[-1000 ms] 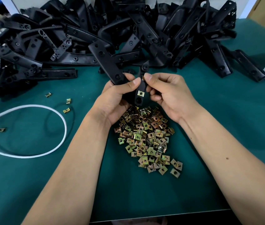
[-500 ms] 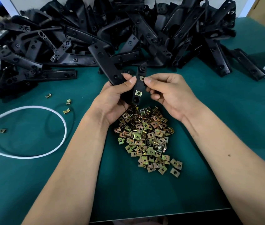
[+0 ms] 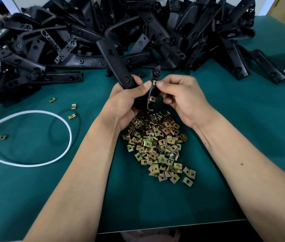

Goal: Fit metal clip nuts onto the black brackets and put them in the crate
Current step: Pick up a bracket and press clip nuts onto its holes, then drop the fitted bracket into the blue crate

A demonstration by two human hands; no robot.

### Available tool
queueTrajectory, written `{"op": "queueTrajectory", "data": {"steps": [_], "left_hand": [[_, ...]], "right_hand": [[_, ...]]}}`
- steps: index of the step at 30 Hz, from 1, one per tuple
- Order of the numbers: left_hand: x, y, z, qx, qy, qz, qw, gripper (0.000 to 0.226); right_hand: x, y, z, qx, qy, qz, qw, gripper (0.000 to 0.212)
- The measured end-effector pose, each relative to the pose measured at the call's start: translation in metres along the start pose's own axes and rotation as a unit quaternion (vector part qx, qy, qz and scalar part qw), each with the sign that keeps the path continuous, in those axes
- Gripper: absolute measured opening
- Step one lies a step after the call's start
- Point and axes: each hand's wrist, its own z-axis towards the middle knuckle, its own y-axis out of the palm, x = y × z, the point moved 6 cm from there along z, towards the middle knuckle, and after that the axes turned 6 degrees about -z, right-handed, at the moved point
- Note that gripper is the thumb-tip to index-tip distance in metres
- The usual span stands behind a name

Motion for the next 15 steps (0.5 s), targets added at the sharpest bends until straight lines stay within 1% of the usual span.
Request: {"op": "queueTrajectory", "data": {"steps": [3,5,6,8,10,11,13,15], "left_hand": [[0.001,0.001,0.000,-0.002,0.003,0.003,1.000,0.024],[0.001,0.002,0.000,0.000,0.005,0.008,1.000,0.023],[0.001,0.002,0.000,0.009,0.012,0.024,1.000,0.022],[0.002,0.003,-0.001,0.039,0.042,0.081,0.995,0.019],[0.004,0.005,-0.004,0.049,0.068,0.117,0.990,0.014],[0.005,0.006,-0.005,0.046,0.077,0.127,0.988,0.012],[0.008,0.008,-0.007,0.039,0.103,0.155,0.982,0.013],[0.013,0.010,-0.010,0.041,0.145,0.212,0.965,0.014]], "right_hand": [[-0.002,-0.001,0.000,0.015,-0.020,-0.027,0.999,0.021],[-0.003,-0.002,-0.001,0.043,-0.039,-0.068,0.996,0.021],[-0.004,-0.003,-0.001,0.068,-0.053,-0.106,0.991,0.027],[-0.005,-0.004,-0.002,0.119,-0.067,-0.173,0.975,0.048],[-0.006,-0.004,-0.002,0.143,-0.059,-0.187,0.970,0.061],[-0.006,-0.004,-0.003,0.143,-0.052,-0.185,0.971,0.061],[-0.006,-0.004,-0.004,0.141,-0.037,-0.174,0.974,0.056],[-0.005,-0.007,-0.006,0.142,-0.024,-0.144,0.979,0.048]]}}
